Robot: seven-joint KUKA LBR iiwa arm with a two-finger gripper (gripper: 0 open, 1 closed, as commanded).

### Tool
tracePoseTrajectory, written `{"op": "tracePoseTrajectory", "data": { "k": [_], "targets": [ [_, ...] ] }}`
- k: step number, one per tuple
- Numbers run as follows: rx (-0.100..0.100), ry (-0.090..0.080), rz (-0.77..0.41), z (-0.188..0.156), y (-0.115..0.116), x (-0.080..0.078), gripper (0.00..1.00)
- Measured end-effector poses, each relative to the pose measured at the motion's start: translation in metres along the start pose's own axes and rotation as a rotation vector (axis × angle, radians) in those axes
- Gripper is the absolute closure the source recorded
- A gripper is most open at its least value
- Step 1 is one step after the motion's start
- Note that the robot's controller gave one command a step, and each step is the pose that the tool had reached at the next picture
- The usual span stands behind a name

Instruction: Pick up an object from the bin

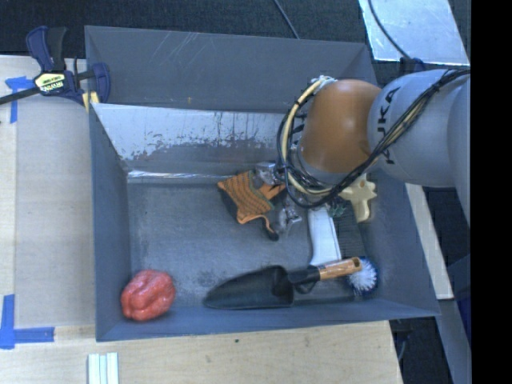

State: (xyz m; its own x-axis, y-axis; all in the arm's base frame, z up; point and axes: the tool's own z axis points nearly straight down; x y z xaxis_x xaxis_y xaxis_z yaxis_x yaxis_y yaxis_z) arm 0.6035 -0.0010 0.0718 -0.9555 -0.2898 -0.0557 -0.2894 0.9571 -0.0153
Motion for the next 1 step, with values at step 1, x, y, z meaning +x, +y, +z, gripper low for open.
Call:
{"op": "tracePoseTrajectory", "data": {
  "k": [1],
  "targets": [
    [0.001, -0.009, 0.030, -0.0003, 0.0009, -0.0152, 1.00]
  ]
}}
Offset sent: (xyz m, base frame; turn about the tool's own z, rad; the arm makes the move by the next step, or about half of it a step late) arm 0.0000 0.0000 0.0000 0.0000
